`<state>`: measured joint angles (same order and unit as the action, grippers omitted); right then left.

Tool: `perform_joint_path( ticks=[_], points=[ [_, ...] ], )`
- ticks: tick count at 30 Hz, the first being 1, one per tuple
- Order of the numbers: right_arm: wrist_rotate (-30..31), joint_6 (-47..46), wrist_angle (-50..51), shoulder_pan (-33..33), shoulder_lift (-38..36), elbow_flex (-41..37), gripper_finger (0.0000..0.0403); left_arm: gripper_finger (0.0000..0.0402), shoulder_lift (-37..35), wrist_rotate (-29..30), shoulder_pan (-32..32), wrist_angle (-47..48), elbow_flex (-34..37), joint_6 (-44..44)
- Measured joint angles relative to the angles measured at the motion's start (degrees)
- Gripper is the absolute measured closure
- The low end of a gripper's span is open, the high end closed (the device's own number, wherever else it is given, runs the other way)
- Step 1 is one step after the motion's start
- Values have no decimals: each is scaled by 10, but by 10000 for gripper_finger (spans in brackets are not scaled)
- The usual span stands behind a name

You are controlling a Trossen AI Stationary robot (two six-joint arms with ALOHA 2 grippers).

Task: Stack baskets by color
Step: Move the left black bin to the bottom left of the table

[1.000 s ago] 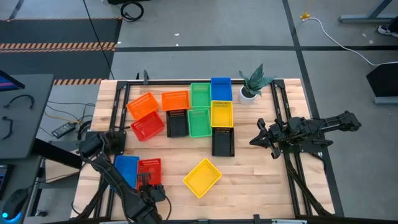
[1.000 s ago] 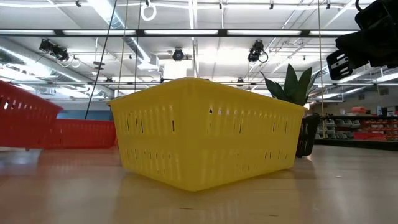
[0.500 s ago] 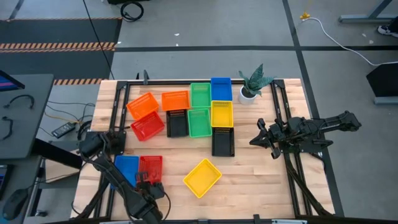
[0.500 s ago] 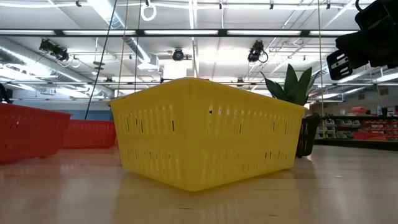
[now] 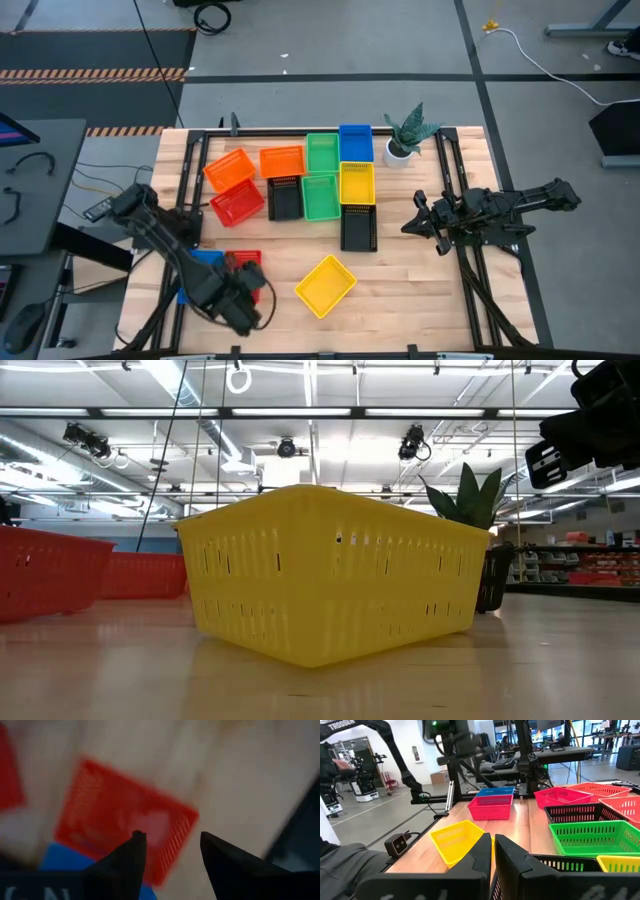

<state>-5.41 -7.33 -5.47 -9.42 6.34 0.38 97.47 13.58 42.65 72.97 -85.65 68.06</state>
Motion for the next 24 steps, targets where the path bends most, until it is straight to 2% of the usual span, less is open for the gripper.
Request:
perform_joint_path(
  ticks=[5, 8, 14, 16, 20, 24],
  points=[
    [0, 0, 0, 0, 0, 0, 373, 230, 3, 167, -53, -11, 0, -101],
    [0, 0, 0, 0, 1, 0, 373, 236, 17, 211, -99, -33, 0, -168],
    [0, -2, 1, 0, 4, 0, 373, 222, 42, 209, -206, -126, 8, -365],
    [0, -5, 1, 0, 6, 0, 373, 210, 42, 172, -245, -181, 34, -420],
    [-2, -12, 1, 0, 8, 0, 373, 182, 42, 53, -314, -231, 96, -505],
    [-2, -15, 1, -1, 9, 0, 373, 167, 42, 34, -355, -251, 151, -549]
  ],
)
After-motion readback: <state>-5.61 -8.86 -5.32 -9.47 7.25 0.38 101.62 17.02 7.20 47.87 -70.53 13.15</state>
